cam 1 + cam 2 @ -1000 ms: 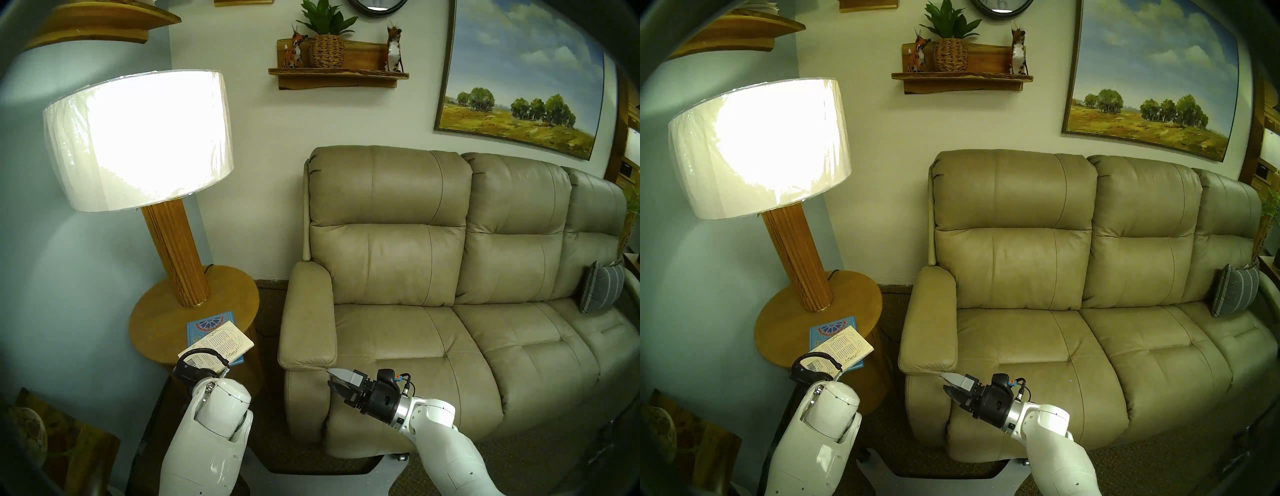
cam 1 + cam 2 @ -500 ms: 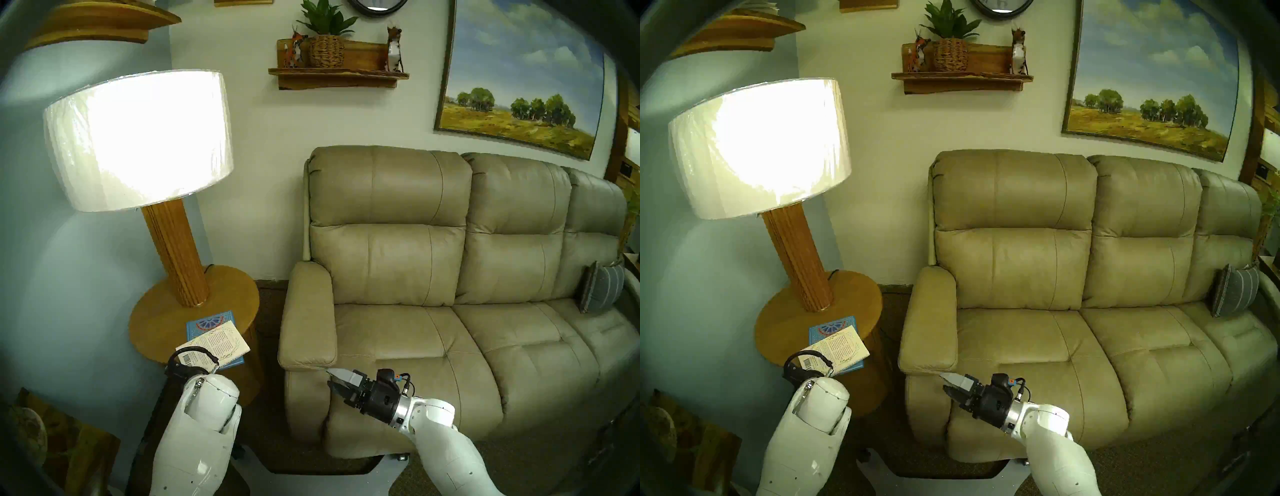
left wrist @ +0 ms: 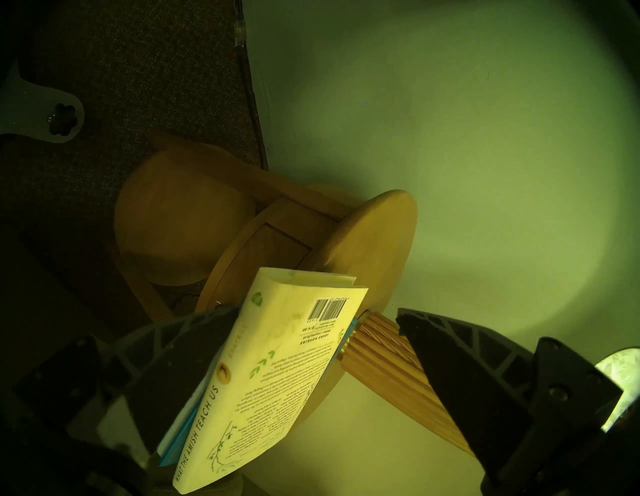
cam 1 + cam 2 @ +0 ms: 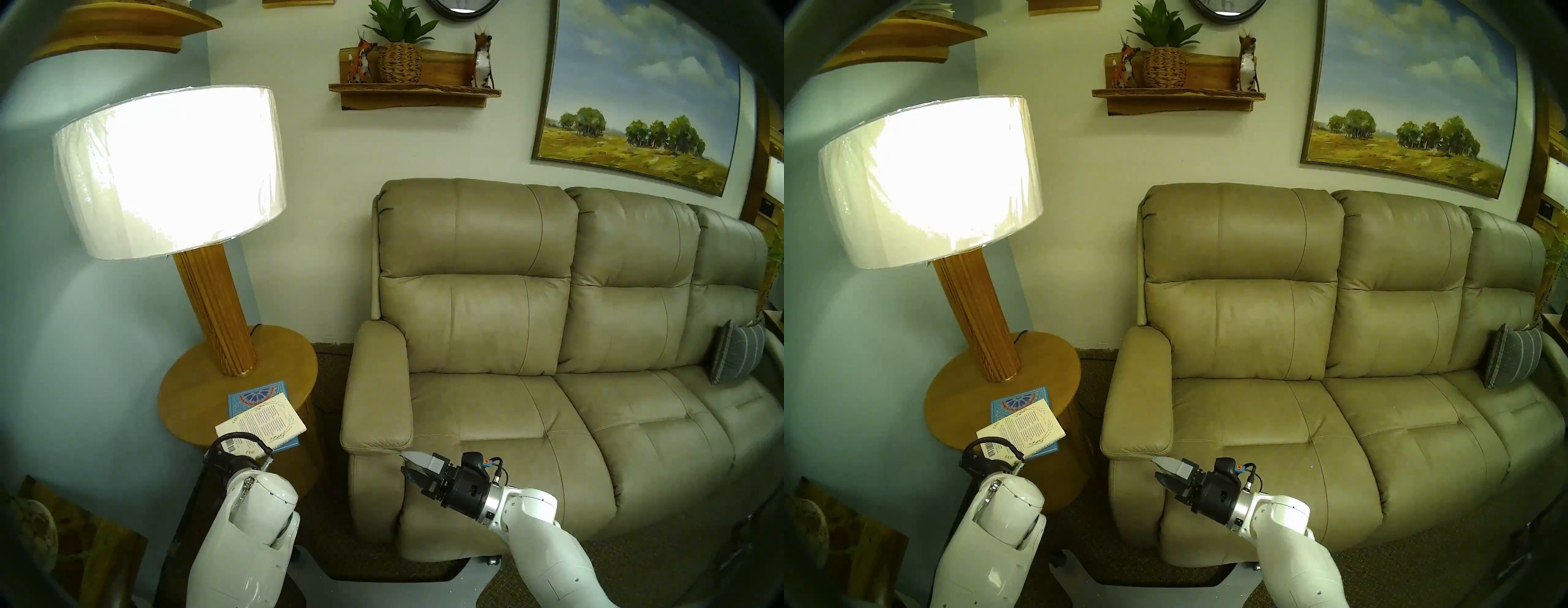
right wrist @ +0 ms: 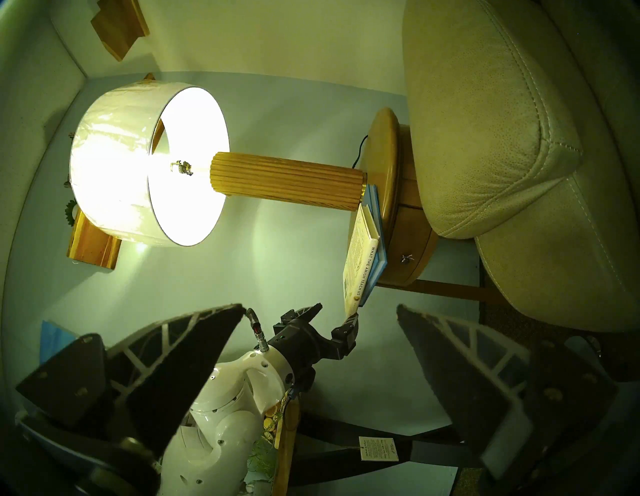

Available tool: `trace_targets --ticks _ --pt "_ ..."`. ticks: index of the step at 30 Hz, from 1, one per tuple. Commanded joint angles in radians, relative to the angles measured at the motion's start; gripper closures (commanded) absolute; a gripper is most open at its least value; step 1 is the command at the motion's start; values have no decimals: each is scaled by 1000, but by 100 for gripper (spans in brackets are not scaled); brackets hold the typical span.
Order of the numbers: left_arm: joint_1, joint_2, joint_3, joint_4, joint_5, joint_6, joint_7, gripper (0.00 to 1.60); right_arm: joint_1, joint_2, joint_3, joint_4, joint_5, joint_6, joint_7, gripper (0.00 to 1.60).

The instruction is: Move books from sofa to side table

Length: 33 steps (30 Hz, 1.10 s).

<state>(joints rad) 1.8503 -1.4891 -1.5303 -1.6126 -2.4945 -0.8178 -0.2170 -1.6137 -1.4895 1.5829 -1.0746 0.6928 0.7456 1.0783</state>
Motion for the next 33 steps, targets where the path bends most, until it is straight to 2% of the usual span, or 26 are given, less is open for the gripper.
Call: trace_targets --ticks 1,4,8,13,21,25,26,29,31,33 --pt "60 -5 0 -46 14 27 -45 0 12 -4 -1 -11 7 1 13 0" --pt "20 5 -11 5 3 17 -21 0 16 -5 -4 0 5 -2 15 0" --pt "24 13 14 11 16 52 -26 0 17 -4 -3 -1 6 -2 15 0" --pt "21 -6 35 27 44 85 -90 0 17 -4 -1 -2 7 0 14 0" --pt "-13 0 78 96 95 121 -166 0 17 -3 -1 0 9 1 15 0" --pt "21 24 130 82 137 153 -189 0 16 -3 1 0 10 0 16 0" --pt "36 39 138 67 128 172 -164 0 16 -3 1 0 11 1 16 0" --pt "77 48 146 37 127 197 -172 0 17 -2 2 4 14 9 19 0" --pt "113 64 174 13 168 214 -218 0 23 -3 0 18 18 26 19 0" --pt "135 85 212 5 232 203 -263 0 25 -6 1 25 16 25 9 0"
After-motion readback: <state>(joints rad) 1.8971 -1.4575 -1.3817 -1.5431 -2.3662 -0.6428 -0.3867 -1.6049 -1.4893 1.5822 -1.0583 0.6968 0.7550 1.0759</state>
